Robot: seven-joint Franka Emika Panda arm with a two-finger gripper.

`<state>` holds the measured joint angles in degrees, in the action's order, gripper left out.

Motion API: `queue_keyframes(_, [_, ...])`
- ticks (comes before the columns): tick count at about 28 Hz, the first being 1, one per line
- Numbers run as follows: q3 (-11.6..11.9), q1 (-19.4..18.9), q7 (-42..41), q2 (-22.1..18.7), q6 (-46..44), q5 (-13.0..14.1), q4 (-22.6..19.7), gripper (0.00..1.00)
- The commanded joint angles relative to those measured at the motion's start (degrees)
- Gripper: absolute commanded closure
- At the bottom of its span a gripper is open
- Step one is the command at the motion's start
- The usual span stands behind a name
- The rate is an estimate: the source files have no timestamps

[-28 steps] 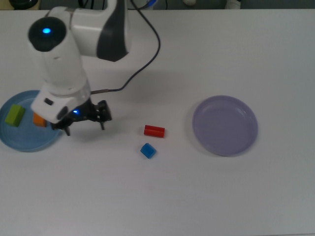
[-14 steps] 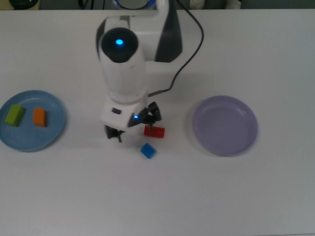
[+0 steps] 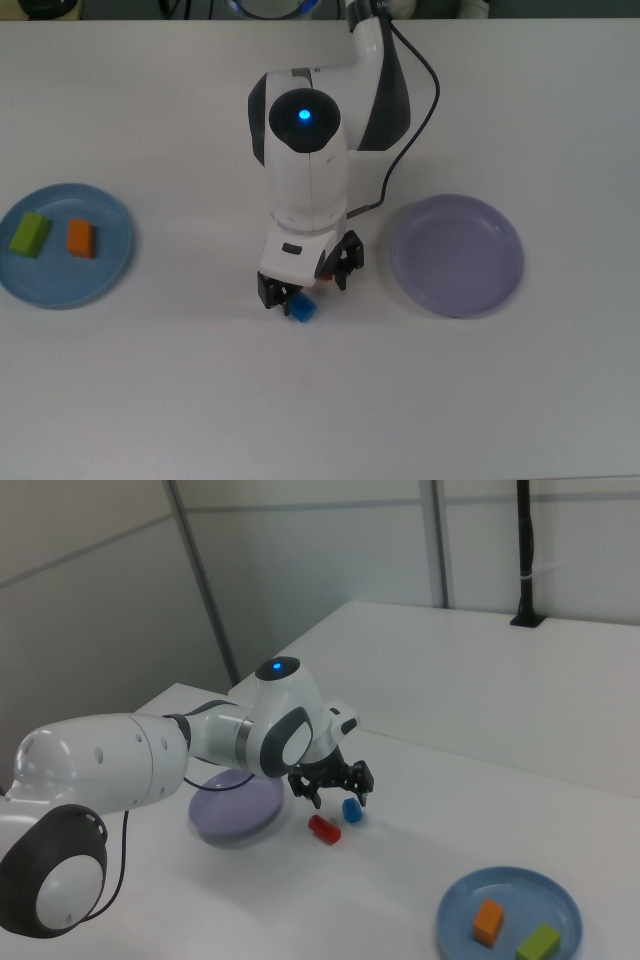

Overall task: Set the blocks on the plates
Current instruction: 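Move the gripper to the blue cube and grasp it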

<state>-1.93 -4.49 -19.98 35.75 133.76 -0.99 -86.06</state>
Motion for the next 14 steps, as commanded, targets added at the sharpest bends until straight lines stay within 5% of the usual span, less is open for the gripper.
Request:
queue_keyframes(1, [0.87, -0.43, -1.20, 1.52, 1.33, -0.68, 1.86, 0.13])
queue_keyframes(4, [1.14, -0.43, -1.29, 1.60, 1.68, -1.12, 1.86, 0.21])
queue_keyframes(8, [1.23, 0.00, -1.55, 1.60, 1.68, -1.39, 1.78, 0.53])
queue_keyframes(14, [1.40, 0.27, -1.73, 2.04, 1.68, -2.35, 1.51, 0.55])
